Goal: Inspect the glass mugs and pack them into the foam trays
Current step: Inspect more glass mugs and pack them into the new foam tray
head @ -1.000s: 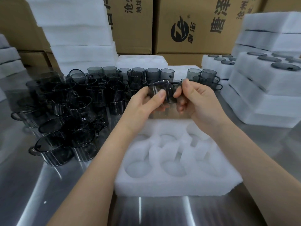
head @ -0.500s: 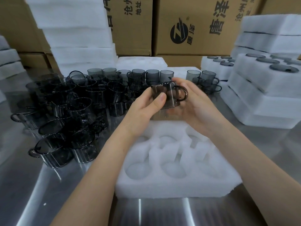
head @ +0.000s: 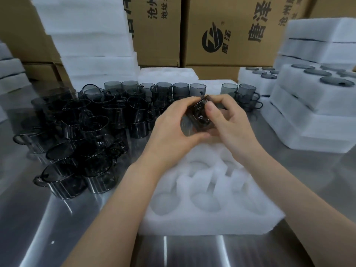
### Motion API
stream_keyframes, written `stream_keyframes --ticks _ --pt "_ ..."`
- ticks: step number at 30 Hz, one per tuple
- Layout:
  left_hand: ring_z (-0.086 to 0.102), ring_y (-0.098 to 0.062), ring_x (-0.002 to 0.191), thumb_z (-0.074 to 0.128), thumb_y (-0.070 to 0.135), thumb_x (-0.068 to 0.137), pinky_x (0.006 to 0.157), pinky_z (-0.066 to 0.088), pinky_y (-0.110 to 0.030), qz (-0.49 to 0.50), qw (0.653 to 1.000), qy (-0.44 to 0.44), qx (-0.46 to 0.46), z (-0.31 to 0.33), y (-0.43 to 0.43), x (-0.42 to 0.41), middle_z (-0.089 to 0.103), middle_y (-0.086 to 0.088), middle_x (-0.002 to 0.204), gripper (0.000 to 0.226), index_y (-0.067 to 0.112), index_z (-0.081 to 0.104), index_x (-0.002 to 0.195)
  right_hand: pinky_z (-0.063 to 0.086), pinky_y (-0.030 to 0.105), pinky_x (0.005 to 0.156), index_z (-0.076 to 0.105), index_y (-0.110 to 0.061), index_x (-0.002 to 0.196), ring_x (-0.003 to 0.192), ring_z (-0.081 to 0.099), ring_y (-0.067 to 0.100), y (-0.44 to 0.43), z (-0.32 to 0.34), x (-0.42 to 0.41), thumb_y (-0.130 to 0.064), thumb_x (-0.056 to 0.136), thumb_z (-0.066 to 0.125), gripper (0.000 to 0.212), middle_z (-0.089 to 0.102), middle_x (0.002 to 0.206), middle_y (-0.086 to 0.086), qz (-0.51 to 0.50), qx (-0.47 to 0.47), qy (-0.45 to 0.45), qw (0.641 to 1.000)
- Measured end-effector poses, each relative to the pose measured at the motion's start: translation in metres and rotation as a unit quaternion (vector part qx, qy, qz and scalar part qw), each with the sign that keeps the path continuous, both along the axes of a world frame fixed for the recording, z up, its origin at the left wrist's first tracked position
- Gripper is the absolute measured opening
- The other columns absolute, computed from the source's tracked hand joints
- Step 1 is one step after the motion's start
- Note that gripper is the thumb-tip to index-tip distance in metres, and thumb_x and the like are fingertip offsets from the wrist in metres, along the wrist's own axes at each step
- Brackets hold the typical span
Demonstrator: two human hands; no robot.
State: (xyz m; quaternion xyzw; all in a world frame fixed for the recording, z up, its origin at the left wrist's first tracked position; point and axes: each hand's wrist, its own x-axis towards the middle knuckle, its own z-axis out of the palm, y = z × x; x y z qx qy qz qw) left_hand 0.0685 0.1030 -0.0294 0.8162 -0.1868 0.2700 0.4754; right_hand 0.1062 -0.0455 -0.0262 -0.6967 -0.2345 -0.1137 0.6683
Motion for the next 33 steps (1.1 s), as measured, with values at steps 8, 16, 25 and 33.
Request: stream_keyframes --ticks 8,16,25,33 --pt "0.060 -0.001 0.116 0.083 0.007 0.072 0.103 0.046 -0.026 -0.026 0.999 -0.014 -0.032 -0.002 0.003 -0.002 0.065 0.008 0.126 0.057 0.023 0.058 0.121 0.061 0.046 0.064 0.071 -0.014 0.099 0.075 0.070 0.018 -0.003 0.007 -0.001 -0.021 0.101 0.051 0.021 0.072 0.083 0.001 0.001 0.100 0.079 0.992" --pt "0.054 0.008 0.117 0.084 0.009 0.071 0.099 0.042 -0.015 -0.054 0.996 0.040 -0.055 -0.003 0.006 0.002 0.056 0.024 0.126 0.067 0.038 0.046 0.118 0.057 0.041 0.078 0.061 -0.010 0.126 0.100 0.066 0.031 -0.005 0.005 0.005 -0.054 0.088 0.050 0.059 0.066 0.119 0.022 0.253 0.095 0.253 0.929" --pt "0.050 -0.005 0.118 0.087 0.026 0.069 0.101 0.037 -0.016 0.013 1.000 0.017 0.022 0.003 0.004 -0.003 0.055 0.028 0.113 0.072 0.031 0.055 0.133 0.058 0.035 0.071 0.071 -0.012 0.106 0.093 0.072 0.032 -0.001 0.000 0.000 -0.052 0.090 0.051 0.047 0.074 0.103 0.016 0.124 0.044 0.108 0.985" --pt "0.048 -0.007 0.132 0.083 0.002 0.065 0.113 0.038 -0.038 -0.079 0.996 -0.021 -0.030 0.002 0.003 -0.005 0.056 0.009 0.136 0.071 0.028 0.053 0.125 0.058 0.037 0.060 0.061 0.005 0.121 0.092 0.066 0.038 -0.002 0.010 0.002 -0.032 0.101 0.047 0.045 0.065 0.114 0.031 0.110 0.143 0.201 0.963"
